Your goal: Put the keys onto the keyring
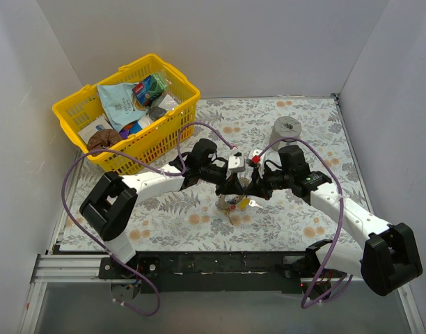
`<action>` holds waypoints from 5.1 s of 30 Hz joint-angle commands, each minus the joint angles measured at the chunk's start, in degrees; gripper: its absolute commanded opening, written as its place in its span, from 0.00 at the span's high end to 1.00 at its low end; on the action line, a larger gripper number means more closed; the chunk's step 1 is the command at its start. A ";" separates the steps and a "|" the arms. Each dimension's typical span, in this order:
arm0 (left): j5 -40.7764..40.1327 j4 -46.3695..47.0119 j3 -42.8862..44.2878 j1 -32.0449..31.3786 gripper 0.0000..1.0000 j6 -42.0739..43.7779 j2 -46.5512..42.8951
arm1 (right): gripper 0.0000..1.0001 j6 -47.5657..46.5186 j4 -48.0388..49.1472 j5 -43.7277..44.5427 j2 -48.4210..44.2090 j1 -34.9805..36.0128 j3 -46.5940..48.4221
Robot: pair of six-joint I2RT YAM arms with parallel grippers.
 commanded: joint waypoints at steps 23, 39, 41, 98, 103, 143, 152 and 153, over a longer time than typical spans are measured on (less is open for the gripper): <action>-8.88 29.74 -14.33 -0.22 1.00 -18.77 -6.97 | 0.46 10.56 15.58 -6.74 -8.34 -5.26 -7.39; -8.97 37.92 -17.23 1.10 1.00 -24.14 -6.89 | 0.50 10.82 18.13 -9.92 -6.23 -5.45 -9.24; -8.62 37.66 -17.23 1.19 1.00 -23.79 -7.06 | 0.51 11.43 19.70 -9.48 -6.06 -5.53 -9.42; -0.62 10.86 -6.88 4.26 0.65 -5.61 -8.29 | 0.99 -1.30 1.26 -10.18 5.19 -5.62 3.94; 1.83 6.90 -3.00 5.14 0.67 -3.14 -6.28 | 0.99 -1.66 0.55 -10.44 5.02 -5.62 4.03; 7.20 -4.62 9.49 2.59 1.00 -2.87 5.07 | 0.99 -1.30 1.26 -10.62 5.28 -5.62 3.68; 6.85 10.28 4.13 2.59 1.00 -13.57 1.82 | 0.99 2.73 7.04 -11.40 3.79 -5.71 1.06; 6.33 12.32 2.04 2.59 1.00 -14.81 1.47 | 0.97 3.43 8.28 -11.49 3.53 -5.62 0.43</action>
